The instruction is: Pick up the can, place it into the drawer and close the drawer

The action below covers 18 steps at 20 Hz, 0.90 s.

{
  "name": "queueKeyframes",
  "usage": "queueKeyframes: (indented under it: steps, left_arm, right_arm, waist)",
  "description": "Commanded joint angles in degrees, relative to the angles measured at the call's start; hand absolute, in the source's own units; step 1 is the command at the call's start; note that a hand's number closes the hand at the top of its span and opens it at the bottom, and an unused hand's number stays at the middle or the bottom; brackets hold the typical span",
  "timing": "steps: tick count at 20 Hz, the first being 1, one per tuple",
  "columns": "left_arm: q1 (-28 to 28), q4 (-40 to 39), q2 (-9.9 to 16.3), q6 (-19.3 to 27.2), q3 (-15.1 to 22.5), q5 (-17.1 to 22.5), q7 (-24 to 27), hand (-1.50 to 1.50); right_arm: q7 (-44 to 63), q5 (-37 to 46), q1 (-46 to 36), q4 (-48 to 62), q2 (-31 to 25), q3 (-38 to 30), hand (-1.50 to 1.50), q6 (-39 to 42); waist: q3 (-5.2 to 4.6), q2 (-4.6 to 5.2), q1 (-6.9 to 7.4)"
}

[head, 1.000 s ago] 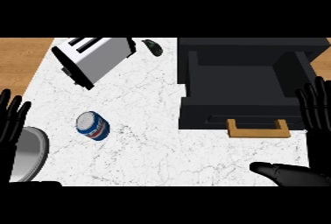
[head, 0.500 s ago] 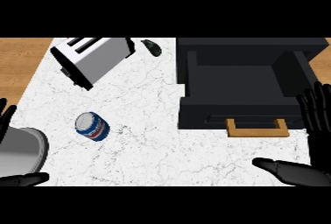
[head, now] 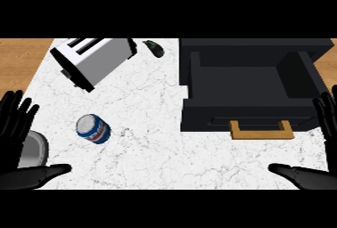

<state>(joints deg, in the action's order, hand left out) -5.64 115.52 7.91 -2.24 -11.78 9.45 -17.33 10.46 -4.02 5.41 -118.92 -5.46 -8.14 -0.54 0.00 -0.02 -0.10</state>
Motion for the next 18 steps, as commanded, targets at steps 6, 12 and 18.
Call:
queueKeyframes:
  steps: [6, 12, 18]
  left_arm:
    - [0.97, -12.87, -4.08, 1.26, 3.86, -8.7, 10.07, -1.5]
    - [2.34, -22.48, -6.22, 3.05, 5.03, -12.97, 18.7, -1.5]
    - [-2.82, -27.63, -5.52, 0.61, 2.45, -10.24, 24.97, -1.5]
  right_arm:
    - [-1.26, -3.05, 0.64, 0.41, -1.63, -4.33, -1.5, 2.81]
    - [0.18, -1.38, 0.15, -0.88, -1.18, -2.7, -1.5, 3.02]
    - [1.3, -1.99, 4.97, -7.33, 0.4, -3.69, -1.5, 2.97]
  waist:
    - [-0.01, 0.03, -0.11]
    - [-0.02, 0.07, -0.15]
    - [-0.02, -0.03, -0.04]
